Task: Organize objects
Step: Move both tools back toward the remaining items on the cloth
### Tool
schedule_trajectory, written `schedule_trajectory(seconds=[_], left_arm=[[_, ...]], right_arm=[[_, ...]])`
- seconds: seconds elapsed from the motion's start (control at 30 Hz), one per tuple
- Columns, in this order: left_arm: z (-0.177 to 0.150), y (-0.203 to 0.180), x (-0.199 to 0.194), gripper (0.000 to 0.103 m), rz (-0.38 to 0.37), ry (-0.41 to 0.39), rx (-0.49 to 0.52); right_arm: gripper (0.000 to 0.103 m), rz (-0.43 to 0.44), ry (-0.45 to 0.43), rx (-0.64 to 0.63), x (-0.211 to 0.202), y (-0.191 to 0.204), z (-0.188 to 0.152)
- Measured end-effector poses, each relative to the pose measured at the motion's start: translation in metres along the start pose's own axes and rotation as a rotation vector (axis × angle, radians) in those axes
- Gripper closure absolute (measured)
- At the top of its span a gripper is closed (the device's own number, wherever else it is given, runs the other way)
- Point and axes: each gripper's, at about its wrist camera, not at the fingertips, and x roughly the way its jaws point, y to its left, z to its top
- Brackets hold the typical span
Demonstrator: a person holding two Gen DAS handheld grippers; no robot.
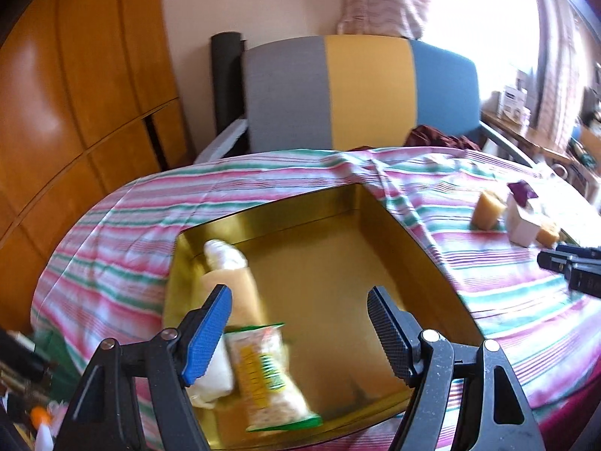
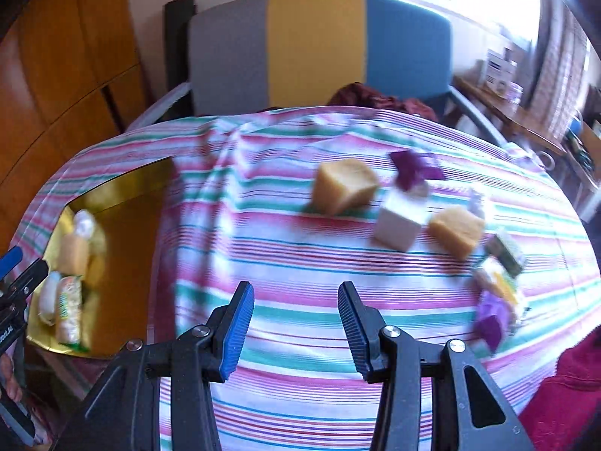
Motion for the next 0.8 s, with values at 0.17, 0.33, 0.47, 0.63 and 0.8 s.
schedule_trajectory(seconds=[0.17,0.33,0.47,0.63,0.8], left_arm=[[0.008,-0.025,0.003,0.028,-0.035,-0.003,0.051],[0.016,-0.049,0.006,0.028,-0.064,-0.010,0.096],[0.023,-0.068,0.007,0.028,-0.087,-0.015,0.127],[0.029,-0.087,0.009,0.028,-0.110,-0.019,0.158],[0.033,-0.101,0.012,0.028,-0.129,-0.013,0.182]], right_arm=[[0.056,-0.051,-0.011,0.057,-0.005,-0.037,0.001],[0.056,-0.092,-0.012,0.116,-0.005,-0.069,0.000],[0.056,-0.113,-0.014,0.158,-0.006,-0.093,0.004],[0.056,-0.133,-0.018,0.202,-0.005,-0.118,0.009],[0.056,-0.154,-0.030,0.263,0.000,-0.145,0.013]])
